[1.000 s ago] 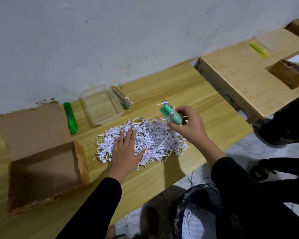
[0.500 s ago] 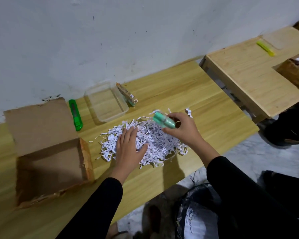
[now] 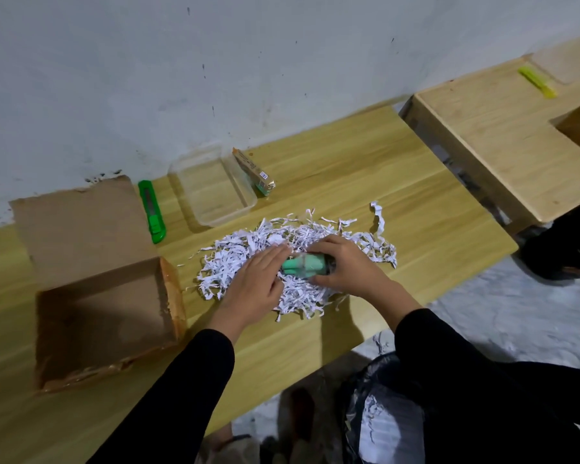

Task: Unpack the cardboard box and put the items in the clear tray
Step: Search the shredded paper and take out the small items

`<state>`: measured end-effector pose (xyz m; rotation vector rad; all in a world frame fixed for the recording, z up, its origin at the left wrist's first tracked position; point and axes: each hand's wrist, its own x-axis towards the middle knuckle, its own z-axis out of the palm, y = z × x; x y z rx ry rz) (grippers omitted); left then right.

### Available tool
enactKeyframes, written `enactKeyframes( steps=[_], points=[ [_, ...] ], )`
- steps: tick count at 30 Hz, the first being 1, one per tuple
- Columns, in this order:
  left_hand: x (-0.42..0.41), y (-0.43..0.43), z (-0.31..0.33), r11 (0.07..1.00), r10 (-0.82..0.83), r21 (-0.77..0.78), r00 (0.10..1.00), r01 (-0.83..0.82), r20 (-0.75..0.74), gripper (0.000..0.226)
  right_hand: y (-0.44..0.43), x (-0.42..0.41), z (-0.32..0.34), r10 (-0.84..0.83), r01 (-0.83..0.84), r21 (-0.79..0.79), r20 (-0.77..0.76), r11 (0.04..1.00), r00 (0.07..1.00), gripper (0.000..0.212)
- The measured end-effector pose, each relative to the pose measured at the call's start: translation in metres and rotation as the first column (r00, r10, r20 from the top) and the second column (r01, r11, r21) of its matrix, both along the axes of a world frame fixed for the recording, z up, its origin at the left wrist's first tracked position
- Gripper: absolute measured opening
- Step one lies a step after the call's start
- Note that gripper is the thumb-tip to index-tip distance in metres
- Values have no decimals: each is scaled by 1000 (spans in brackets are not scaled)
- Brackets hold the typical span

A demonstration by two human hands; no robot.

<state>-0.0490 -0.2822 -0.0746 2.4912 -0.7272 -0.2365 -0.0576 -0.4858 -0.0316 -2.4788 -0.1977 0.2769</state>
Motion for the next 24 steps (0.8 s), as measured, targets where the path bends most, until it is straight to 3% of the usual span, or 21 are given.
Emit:
enactKeyframes(
  steps=[12, 18, 24],
  points=[
    [-7, -2, -6, 995, 94, 20, 995, -95, 22, 56, -7, -10, 4, -231, 246, 244, -88, 938, 969, 51],
    [-5, 1, -4, 997, -4, -82, 999, 8, 47, 55, -7, -8, 4, -255, 294, 280, -167, 914, 952, 47],
    [1, 1, -7, 989, -6, -147, 1000, 5, -9, 48, -12, -2, 3, -227, 292, 278, -244, 915, 943, 43]
  ],
)
